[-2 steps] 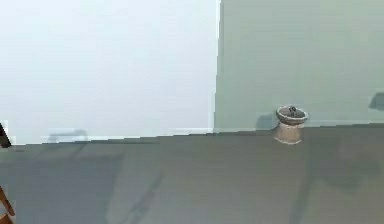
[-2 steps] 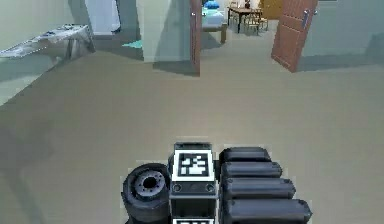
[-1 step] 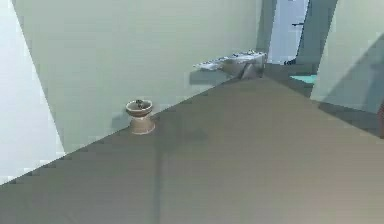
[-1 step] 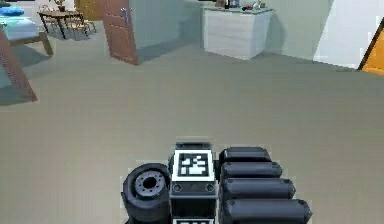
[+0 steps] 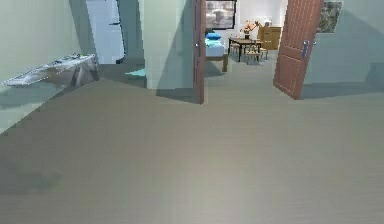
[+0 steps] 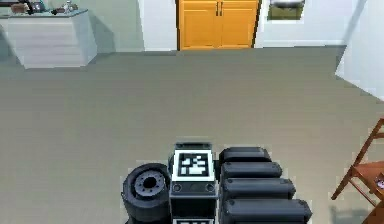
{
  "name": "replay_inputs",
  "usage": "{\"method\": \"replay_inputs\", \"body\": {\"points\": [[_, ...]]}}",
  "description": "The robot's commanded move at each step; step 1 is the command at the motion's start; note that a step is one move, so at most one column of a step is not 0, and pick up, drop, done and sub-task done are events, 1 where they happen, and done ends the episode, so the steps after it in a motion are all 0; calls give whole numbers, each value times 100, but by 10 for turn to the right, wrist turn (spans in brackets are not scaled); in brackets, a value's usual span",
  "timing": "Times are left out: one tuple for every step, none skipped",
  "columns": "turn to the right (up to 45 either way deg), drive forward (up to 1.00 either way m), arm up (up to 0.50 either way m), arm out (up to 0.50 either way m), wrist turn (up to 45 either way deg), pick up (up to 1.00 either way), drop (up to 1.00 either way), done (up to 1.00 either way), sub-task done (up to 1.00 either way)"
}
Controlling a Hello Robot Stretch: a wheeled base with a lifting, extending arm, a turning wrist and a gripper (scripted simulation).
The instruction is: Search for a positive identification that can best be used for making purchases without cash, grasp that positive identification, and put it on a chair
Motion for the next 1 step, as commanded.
{"method": "replay_inputs", "body": {"points": [[270, 0, 0, 0, 0, 0, 0, 0, 0]]}}
